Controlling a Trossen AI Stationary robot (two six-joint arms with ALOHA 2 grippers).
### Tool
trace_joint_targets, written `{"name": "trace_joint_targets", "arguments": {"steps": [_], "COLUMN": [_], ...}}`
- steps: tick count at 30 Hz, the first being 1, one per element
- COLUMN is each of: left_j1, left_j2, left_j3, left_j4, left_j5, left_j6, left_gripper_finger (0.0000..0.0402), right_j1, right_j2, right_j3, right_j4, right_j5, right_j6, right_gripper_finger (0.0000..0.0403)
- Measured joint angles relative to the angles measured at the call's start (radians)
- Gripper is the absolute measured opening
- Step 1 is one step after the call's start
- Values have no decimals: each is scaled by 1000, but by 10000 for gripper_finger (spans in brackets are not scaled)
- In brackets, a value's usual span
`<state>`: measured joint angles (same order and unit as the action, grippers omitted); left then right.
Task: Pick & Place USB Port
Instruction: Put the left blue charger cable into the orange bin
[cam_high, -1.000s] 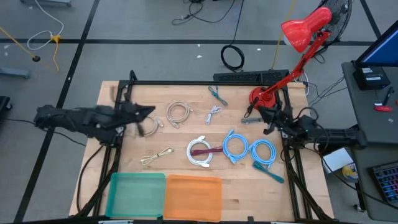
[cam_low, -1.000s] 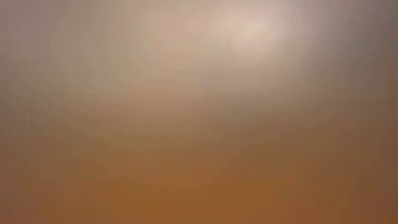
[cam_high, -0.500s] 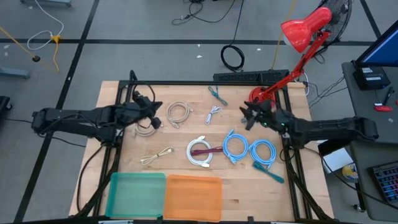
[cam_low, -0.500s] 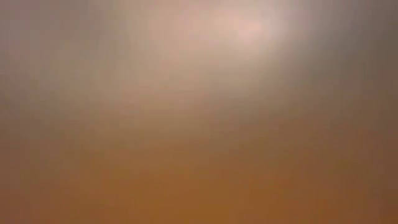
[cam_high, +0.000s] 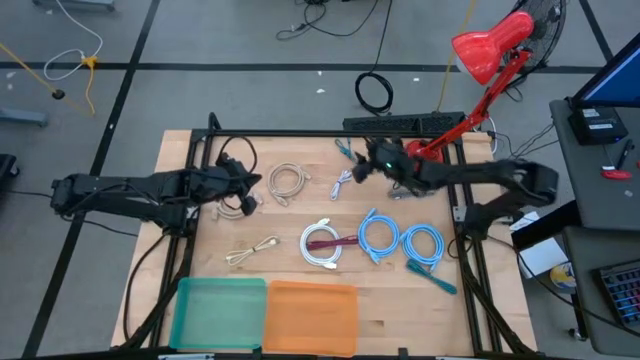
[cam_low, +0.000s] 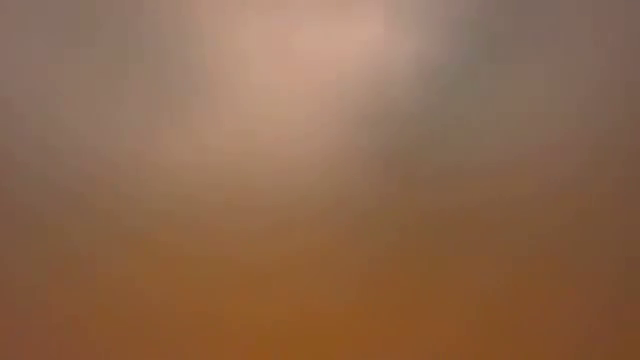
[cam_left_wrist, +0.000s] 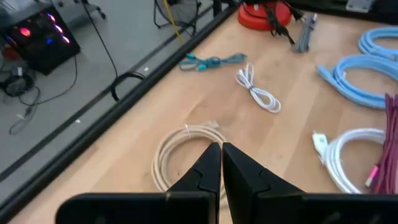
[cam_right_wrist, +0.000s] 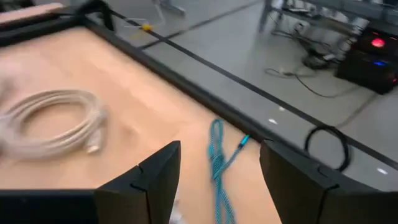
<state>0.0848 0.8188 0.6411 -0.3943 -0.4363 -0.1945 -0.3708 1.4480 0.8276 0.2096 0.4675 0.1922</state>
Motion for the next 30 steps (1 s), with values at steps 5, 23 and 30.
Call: {"name": "trace_joint_targets", "arguments": {"steps": [5, 23, 30], "left_j1": [-2, -54, -69], "left_j2": [0, 0, 0], "left_j3": [0, 0, 0], "left_j4": [-31, -56, -55], "left_j5": [21, 75, 73], "left_j6": [-17, -55, -51], "left_gripper_finger": [21, 21, 21], "right_j1": [-68, -154, -154], "right_j2": [136, 393, 459], "right_j3": [148, 310, 310], "right_j4": [-112, -247, -248], "right_j5": [-2, -131, -130], "right_j6": [-36, -97, -99], "right_gripper_finger": [212, 208, 210]}}
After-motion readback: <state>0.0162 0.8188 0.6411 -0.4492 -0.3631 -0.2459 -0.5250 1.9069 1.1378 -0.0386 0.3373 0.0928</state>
